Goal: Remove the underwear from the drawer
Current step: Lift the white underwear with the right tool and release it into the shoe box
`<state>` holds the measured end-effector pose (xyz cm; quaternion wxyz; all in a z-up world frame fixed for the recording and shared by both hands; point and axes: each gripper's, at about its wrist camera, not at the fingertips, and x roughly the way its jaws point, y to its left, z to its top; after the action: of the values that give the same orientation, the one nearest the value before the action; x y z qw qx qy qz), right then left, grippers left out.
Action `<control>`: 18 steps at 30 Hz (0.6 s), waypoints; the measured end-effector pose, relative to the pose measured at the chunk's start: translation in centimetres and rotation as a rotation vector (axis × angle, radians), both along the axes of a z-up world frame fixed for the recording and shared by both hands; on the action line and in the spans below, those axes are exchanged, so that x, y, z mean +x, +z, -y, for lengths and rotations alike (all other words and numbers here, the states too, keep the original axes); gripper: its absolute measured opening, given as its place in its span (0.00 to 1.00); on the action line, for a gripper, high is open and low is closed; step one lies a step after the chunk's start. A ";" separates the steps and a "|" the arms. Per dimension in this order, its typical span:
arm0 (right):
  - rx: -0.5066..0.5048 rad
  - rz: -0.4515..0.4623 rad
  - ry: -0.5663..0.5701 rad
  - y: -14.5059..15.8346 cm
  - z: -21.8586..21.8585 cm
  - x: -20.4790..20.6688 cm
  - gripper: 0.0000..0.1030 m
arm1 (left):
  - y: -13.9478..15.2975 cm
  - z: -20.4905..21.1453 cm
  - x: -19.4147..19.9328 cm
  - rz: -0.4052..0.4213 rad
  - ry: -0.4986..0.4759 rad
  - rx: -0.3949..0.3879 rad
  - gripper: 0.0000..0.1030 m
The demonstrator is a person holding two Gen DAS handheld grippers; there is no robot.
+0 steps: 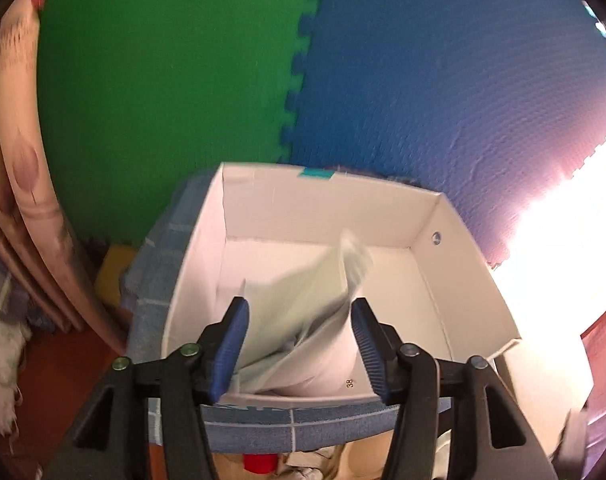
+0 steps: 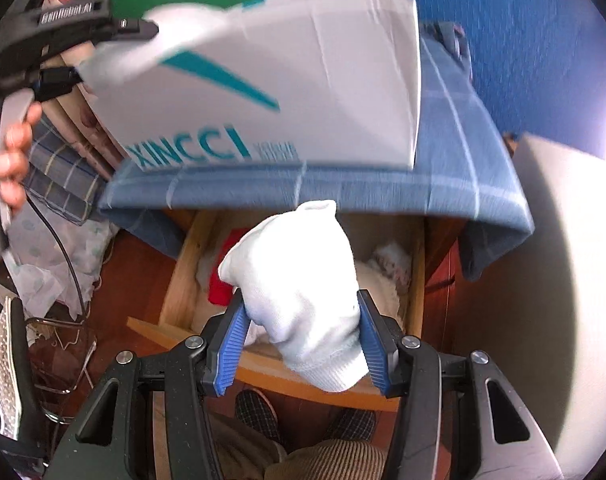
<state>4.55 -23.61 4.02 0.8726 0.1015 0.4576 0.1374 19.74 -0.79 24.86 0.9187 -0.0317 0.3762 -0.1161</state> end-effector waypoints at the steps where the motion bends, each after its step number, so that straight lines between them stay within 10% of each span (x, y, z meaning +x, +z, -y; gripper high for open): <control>1: 0.000 0.013 0.001 0.6 0.1 -0.1 0.48 | 0.6 -0.1 -0.6 0.022 -0.003 0.000 0.58; 9: 0.001 0.144 0.016 8.4 1.0 -0.6 0.48 | 2.3 -2.8 -6.6 0.107 0.042 0.010 0.63; 18: -0.015 0.272 0.003 16.5 0.3 2.9 0.48 | -3.8 -6.2 -12.6 0.054 0.169 0.086 0.63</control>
<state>7.46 -23.92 20.53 0.9271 0.0747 0.3364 0.1477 7.18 5.41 21.06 0.9355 -0.0209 0.3519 -0.0229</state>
